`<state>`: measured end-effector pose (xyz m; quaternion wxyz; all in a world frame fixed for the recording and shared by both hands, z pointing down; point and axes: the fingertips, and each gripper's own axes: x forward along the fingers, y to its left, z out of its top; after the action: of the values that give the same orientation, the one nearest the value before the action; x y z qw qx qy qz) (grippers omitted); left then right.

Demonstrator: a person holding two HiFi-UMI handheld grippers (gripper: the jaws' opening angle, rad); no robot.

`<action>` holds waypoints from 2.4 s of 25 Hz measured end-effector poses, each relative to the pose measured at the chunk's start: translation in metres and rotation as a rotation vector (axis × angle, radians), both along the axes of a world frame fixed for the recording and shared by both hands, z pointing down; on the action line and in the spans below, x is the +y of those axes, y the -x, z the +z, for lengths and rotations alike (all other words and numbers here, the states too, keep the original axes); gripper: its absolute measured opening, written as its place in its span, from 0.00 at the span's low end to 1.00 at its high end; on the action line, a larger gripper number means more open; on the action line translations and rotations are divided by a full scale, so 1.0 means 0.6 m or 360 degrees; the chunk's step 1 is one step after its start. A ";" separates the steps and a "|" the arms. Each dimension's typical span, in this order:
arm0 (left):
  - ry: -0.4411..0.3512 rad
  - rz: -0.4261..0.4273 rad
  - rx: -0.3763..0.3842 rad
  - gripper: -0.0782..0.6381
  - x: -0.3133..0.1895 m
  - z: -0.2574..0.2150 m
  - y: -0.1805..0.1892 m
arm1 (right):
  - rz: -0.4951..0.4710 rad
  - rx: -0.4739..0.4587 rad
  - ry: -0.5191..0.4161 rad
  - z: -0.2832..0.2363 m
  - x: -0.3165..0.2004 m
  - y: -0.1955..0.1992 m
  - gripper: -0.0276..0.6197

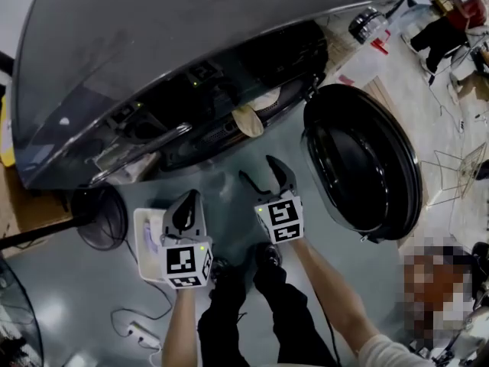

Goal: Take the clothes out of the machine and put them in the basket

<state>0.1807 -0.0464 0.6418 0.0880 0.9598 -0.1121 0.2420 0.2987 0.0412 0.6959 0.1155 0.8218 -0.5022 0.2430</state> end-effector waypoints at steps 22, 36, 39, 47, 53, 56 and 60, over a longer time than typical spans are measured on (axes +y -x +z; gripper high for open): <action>-0.0036 0.0079 0.0070 0.13 -0.020 0.083 -0.016 | 0.0084 0.0225 0.0115 0.118 -0.148 -0.259 0.81; -0.0053 0.0058 0.0117 0.13 -0.047 0.108 -0.018 | 0.0196 0.0119 0.0211 0.187 -0.165 -0.320 0.58; -0.0057 0.0055 0.0113 0.13 -0.043 0.115 -0.010 | 0.0152 0.0125 0.0230 0.188 -0.165 -0.303 0.27; -0.0032 0.0032 0.0086 0.13 -0.029 0.080 0.019 | 0.0078 0.0059 0.0235 0.154 -0.142 -0.252 0.14; -0.0011 0.0041 0.0084 0.13 -0.011 0.019 0.026 | 0.0039 0.0054 0.0176 0.073 -0.111 -0.190 0.14; 0.0006 0.0037 0.0070 0.13 0.002 -0.016 0.024 | 0.0039 0.0028 0.0123 0.025 -0.090 -0.168 0.14; 0.0001 0.0045 0.0059 0.13 0.017 -0.056 0.025 | 0.0054 0.0016 0.0086 -0.034 -0.056 -0.146 0.14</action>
<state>0.1655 -0.0362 0.6080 0.0869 0.9656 -0.0969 0.2253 0.3864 0.0074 0.6757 0.1359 0.8280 -0.4809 0.2543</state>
